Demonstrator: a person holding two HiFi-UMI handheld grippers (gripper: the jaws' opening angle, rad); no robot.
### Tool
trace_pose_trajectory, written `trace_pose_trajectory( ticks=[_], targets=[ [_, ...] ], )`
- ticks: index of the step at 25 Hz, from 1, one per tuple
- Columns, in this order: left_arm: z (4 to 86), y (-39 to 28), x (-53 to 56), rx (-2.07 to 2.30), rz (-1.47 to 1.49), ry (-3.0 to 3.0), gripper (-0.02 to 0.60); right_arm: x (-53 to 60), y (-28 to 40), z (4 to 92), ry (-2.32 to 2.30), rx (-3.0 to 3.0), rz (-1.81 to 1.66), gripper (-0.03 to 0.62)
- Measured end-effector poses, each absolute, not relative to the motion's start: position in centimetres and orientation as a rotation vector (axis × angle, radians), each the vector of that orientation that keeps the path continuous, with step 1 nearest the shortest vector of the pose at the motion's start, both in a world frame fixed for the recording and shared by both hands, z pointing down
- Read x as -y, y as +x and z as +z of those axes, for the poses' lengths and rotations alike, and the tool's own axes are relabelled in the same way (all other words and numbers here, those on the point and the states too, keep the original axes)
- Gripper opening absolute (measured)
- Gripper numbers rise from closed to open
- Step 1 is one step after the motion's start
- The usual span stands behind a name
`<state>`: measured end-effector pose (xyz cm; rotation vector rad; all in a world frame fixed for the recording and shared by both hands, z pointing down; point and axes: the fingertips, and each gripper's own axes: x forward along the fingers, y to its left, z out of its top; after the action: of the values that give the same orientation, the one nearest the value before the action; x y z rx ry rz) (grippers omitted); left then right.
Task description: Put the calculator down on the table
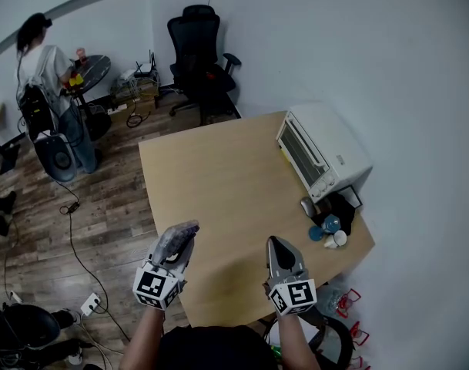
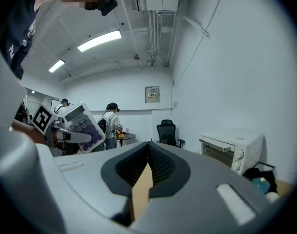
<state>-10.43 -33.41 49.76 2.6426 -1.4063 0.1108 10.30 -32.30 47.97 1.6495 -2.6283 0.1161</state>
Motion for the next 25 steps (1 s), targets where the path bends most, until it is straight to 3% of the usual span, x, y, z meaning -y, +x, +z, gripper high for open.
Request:
trace_pose_trajectory(
  ticks=[9, 25],
  targets=[
    [61.7, -6.7, 32.2, 0.954, 0.14, 2.229, 0.132, 32.3, 10.8, 49.3, 1.632, 2.634, 0.186, 0.002],
    [65.5, -2.0, 29.4, 0.27, -0.282, 1.739, 0.133, 32.8, 11.5, 51.4, 1.639, 2.63, 0.29, 0.003]
  ],
)
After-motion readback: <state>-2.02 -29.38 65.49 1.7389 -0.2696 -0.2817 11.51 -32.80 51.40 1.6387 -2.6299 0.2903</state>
